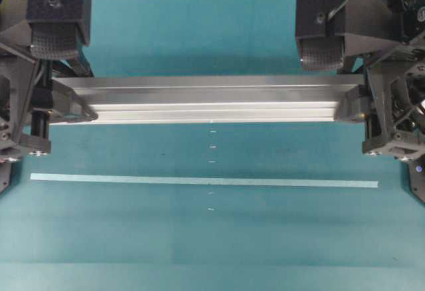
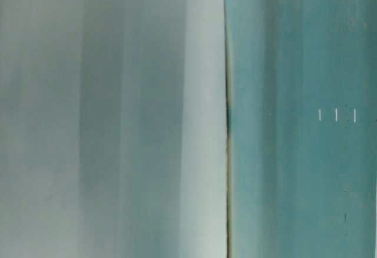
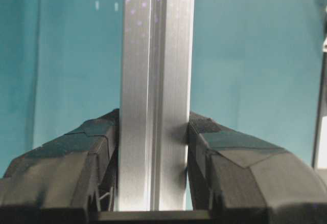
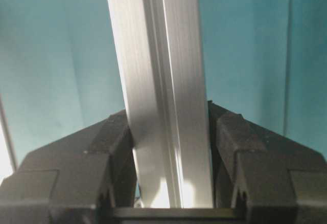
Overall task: Lift the metal rail with both hands.
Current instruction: 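Hold the rail raised horizontally between both grippers, then lower the rail with both grippers onto the table, parallel to strip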
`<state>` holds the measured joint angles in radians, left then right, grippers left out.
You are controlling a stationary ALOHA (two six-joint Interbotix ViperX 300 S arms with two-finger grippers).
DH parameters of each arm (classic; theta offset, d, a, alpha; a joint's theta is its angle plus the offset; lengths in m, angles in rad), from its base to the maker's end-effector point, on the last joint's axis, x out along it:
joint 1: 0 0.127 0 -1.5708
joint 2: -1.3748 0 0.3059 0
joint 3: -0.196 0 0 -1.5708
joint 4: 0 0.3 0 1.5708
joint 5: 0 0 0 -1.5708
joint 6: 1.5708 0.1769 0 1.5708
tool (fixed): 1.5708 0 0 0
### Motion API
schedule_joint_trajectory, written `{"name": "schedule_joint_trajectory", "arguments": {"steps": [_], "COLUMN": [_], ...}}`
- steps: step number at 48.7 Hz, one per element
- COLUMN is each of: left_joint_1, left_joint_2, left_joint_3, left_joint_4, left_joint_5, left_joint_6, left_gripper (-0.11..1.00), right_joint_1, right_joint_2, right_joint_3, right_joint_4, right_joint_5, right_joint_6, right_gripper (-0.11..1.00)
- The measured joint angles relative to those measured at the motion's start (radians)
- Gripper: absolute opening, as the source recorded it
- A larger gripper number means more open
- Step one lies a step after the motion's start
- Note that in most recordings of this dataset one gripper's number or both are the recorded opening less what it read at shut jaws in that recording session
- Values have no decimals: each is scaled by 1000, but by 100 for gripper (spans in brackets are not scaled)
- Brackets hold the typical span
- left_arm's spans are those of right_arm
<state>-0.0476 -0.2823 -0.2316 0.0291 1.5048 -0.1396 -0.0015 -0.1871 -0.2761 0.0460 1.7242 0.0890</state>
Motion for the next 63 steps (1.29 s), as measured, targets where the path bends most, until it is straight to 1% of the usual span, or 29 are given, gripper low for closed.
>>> {"name": "schedule_joint_trajectory", "arguments": {"steps": [19,23,27,35,46,59,63], "left_joint_1": [0,-3,0,-3,-3,23,31], "left_joint_2": [2,2,2,8,14,29,37], "left_joint_3": [2,20,58,149,279,437,476], "left_joint_4": [0,-2,0,-2,2,2,2], "left_joint_5": [3,2,-3,-34,-107,-247,-282], "left_joint_6": [0,0,0,0,8,48,48], "left_gripper": [31,31,31,31,31,31,31], "right_joint_1": [2,3,5,5,2,-6,-9], "right_joint_2": [5,8,12,15,18,14,14], "right_joint_3": [0,8,29,123,311,469,512], "right_joint_4": [-2,-2,-8,-21,-25,-25,-26], "right_joint_5": [-2,-3,-12,-58,-196,-344,-388], "right_joint_6": [-2,-2,-3,-23,-32,-37,-35], "right_gripper": [39,39,39,39,39,39,39]}}
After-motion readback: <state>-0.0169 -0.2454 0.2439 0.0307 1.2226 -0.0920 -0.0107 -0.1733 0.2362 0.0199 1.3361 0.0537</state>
